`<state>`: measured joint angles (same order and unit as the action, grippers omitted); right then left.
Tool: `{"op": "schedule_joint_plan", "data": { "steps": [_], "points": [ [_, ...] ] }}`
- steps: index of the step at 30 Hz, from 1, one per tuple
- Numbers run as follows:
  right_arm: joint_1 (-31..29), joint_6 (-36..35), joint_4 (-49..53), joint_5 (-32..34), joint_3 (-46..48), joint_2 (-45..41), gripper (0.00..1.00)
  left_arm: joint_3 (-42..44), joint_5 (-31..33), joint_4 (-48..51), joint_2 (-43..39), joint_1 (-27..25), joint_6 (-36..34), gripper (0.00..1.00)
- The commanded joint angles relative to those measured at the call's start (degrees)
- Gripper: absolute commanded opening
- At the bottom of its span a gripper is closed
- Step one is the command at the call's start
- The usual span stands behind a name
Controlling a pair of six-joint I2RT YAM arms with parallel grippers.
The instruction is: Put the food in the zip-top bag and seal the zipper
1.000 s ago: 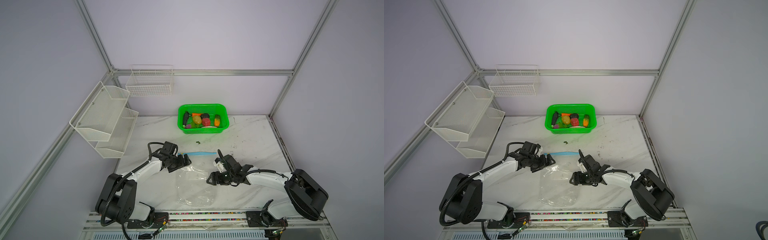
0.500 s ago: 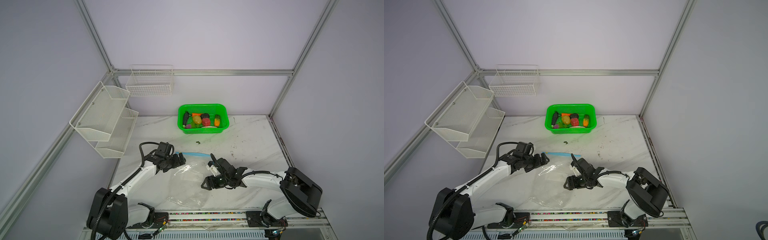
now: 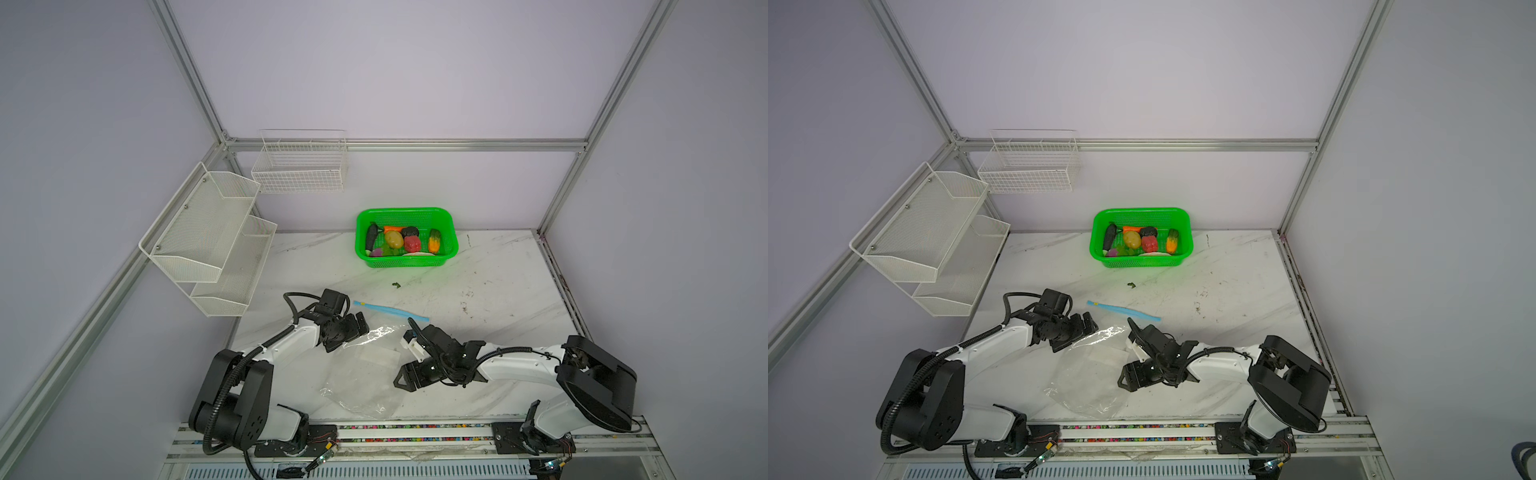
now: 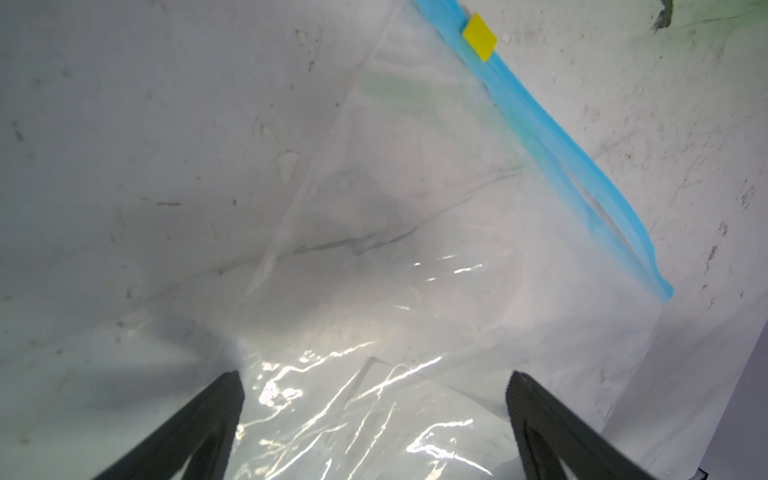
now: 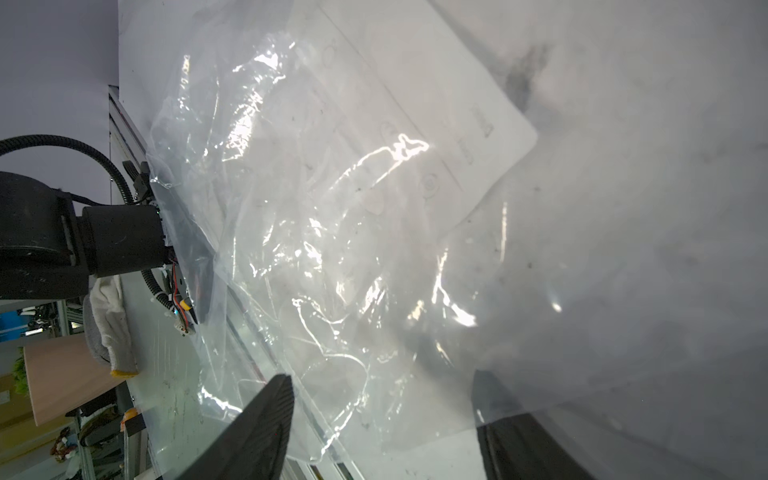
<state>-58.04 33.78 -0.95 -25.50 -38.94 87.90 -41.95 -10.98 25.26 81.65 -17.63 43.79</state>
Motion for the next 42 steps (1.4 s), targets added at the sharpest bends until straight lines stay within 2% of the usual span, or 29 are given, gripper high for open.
{"op": "schedule_joint_plan", "data": {
  "steps": [1, 14, 22, 24, 27, 34, 38, 42],
  "points": [
    [-0.7, -0.3, -2.6, 1.4, -1.9, 2.2, 0.71, -5.4, -2.4, -2.5, 3.7, 0.2, -2.1, 1.00],
    [-2.8, -1.2, -6.0, 3.8, -5.1, 6.3, 0.70, -14.2, -4.6, -5.3, 12.8, -0.2, -3.8, 1.00],
    [-3.7, -1.6, -4.8, 5.7, -7.4, 7.4, 0.72, -18.7, -2.7, -3.8, 14.1, -0.5, -5.2, 1.00],
    [-3.7, -3.0, 1.0, 6.9, -9.0, 6.3, 0.78, -18.4, -2.1, -1.3, 11.1, 0.0, -5.9, 1.00],
    [-3.7, -3.3, 6.6, 7.0, -10.6, 4.1, 0.81, -14.3, -1.2, -1.7, 4.6, 0.2, -6.2, 1.00],
    [0.3, -10.4, 22.0, 9.0, -15.8, -2.2, 0.83, -11.9, -4.6, 7.5, -3.9, 0.3, -7.0, 1.00],
    [5.3, -15.6, 23.0, 9.1, -20.0, -0.9, 0.76, -6.8, -6.6, 9.6, -11.1, 0.4, -4.9, 1.00],
    [12.7, -21.6, 20.2, 11.9, -24.7, 2.8, 0.76, -0.6, -9.1, 10.2, -16.7, 0.2, -1.3, 1.00]
  ]
}}
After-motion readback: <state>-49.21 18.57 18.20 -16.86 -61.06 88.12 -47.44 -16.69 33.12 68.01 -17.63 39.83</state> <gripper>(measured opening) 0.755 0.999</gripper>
